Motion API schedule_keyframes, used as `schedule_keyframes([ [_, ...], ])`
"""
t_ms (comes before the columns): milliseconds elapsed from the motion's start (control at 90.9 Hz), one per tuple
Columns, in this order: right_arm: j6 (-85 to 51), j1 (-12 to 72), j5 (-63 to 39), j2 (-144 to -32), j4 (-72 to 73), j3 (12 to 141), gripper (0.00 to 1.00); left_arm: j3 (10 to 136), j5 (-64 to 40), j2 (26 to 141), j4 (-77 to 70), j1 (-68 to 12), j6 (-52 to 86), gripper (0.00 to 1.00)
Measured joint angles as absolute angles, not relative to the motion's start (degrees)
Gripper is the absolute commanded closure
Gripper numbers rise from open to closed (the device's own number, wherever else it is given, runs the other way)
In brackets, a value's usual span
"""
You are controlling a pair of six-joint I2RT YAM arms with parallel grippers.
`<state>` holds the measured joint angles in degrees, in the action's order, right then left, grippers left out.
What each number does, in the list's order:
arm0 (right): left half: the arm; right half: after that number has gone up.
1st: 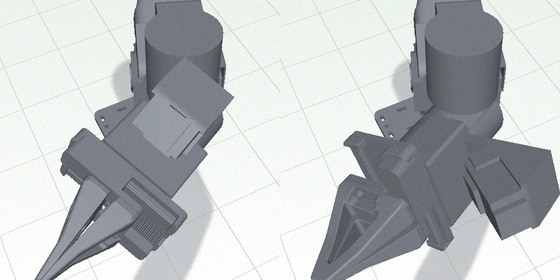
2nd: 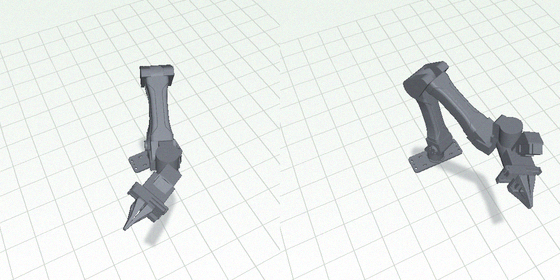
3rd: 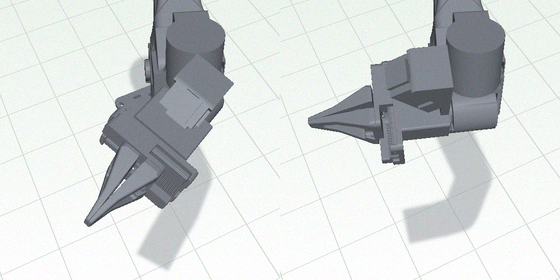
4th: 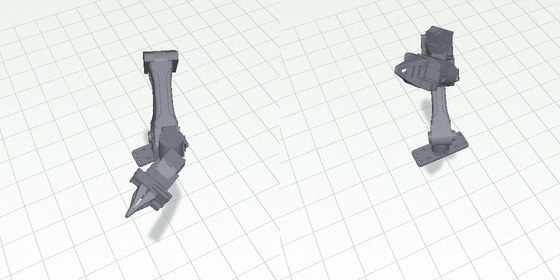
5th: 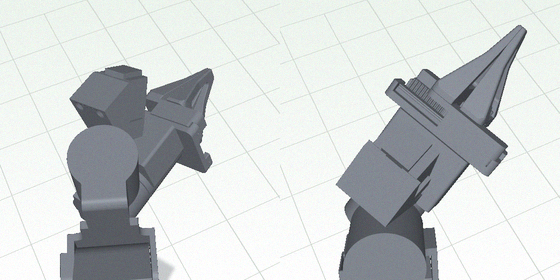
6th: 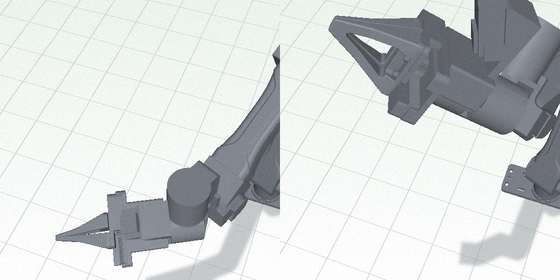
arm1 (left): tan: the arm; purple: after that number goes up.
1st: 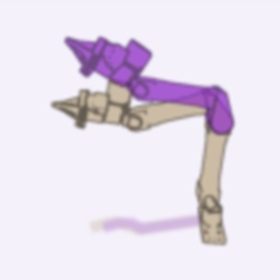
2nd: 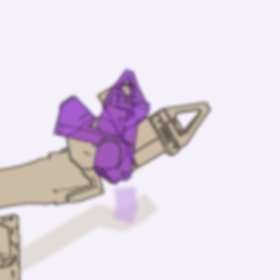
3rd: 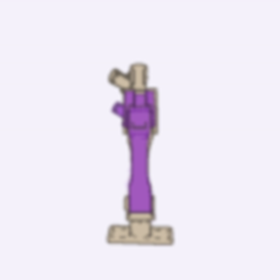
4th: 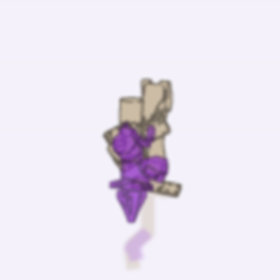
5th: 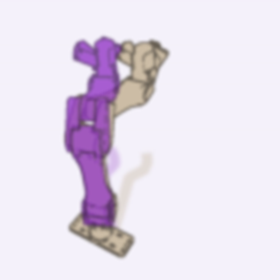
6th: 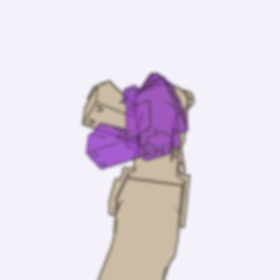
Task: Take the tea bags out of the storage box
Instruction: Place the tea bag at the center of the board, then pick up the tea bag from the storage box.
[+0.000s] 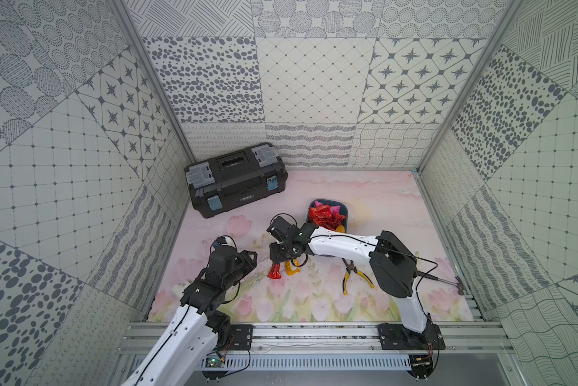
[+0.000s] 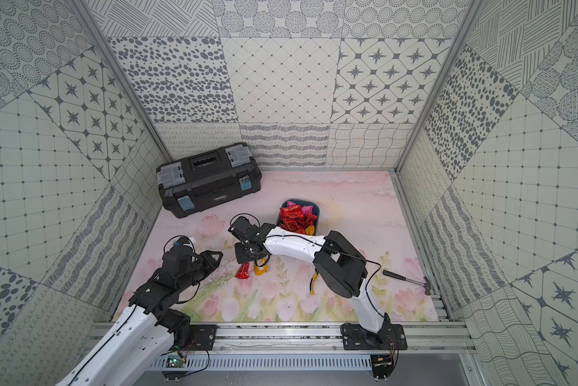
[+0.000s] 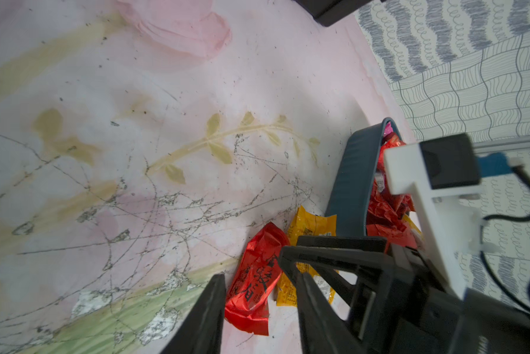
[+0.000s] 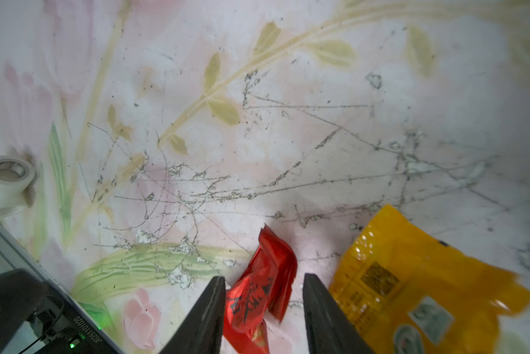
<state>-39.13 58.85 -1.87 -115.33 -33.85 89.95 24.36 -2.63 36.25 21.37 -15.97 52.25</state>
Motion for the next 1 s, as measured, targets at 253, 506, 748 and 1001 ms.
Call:
schedule_keyframes([
  [253, -34.4, 46.4, -3.6, -95.0, -31.4, 79.4, 0.48, 30.4, -13.0, 50.0, 14.7, -16.6, 48.6, 0.5],
  [506, -29.3, 31.5, -6.8, -92.1, -32.2, 71.0, 0.45, 39.6, -18.5, 64.1, 9.6, -22.9, 44.1, 0.47],
  [748, -27.4, 26.8, -6.8, -86.0, -35.7, 63.8, 0.42, 45.7, -19.5, 74.1, 5.7, -29.2, 42.5, 0.47],
  [1001, -27.7, 27.5, -9.2, -84.5, -36.2, 62.5, 0.43, 46.1, -19.1, 79.6, 2.2, -31.6, 43.6, 0.5],
])
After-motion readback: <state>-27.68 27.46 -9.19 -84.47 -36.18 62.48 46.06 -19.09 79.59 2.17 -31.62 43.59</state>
